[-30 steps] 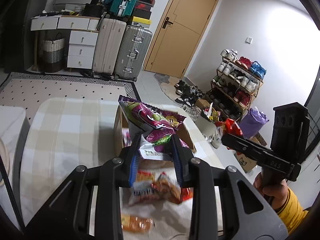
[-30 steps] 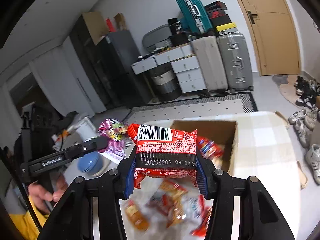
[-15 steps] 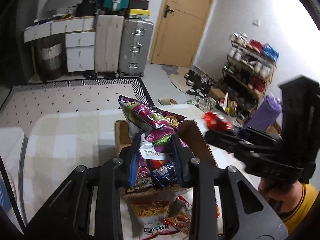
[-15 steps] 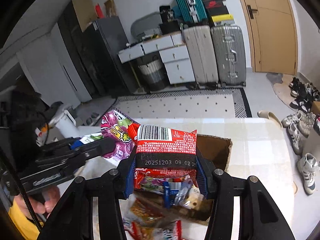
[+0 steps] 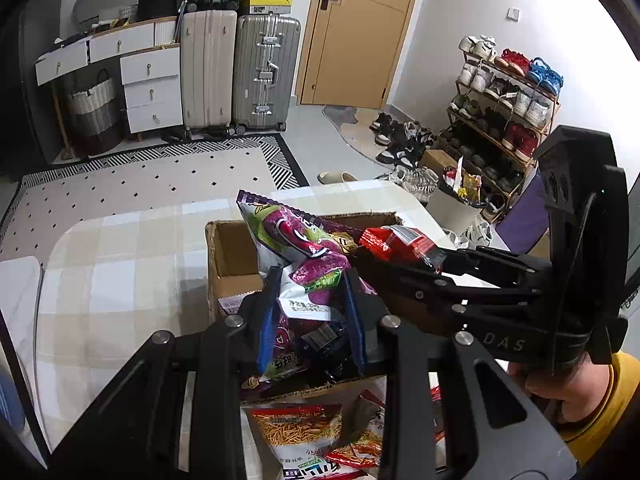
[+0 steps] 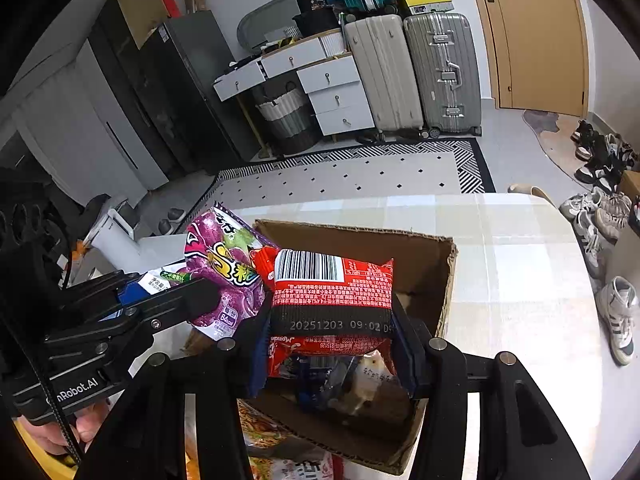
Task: Organize snacks
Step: 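Open both tools to drop the two bags into the box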
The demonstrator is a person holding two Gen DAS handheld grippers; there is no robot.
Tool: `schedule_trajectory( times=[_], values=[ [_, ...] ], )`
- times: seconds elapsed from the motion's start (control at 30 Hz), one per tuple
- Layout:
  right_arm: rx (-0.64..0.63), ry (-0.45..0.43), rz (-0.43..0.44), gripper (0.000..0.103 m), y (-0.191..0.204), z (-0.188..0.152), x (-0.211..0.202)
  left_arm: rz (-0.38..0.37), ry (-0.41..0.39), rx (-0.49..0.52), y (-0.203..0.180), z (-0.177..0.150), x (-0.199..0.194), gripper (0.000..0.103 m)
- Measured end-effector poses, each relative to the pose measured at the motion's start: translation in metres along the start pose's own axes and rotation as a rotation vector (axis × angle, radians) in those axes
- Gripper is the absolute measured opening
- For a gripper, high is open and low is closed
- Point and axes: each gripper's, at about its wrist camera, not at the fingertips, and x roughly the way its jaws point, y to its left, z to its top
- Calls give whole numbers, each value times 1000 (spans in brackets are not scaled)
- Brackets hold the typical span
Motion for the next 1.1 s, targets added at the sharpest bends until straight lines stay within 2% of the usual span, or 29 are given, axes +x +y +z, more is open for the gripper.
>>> schedule_trajectory(
  times=[0.3,0.73,0.97,1.1],
  values=[
    [6,21,-10,51,-5,-5,9,11,27,9,-4,-22,16,27],
    [-8,43,-32,53,-5,-12,15,18,90,11,-2,-34,39,27],
    [-2,51,-32,54,-7,-16,16,39,77,3,2,-32,43,27],
    [-9,50,-39,59,-5,-15,14,44,68,2,3,-32,38,27]
  ],
)
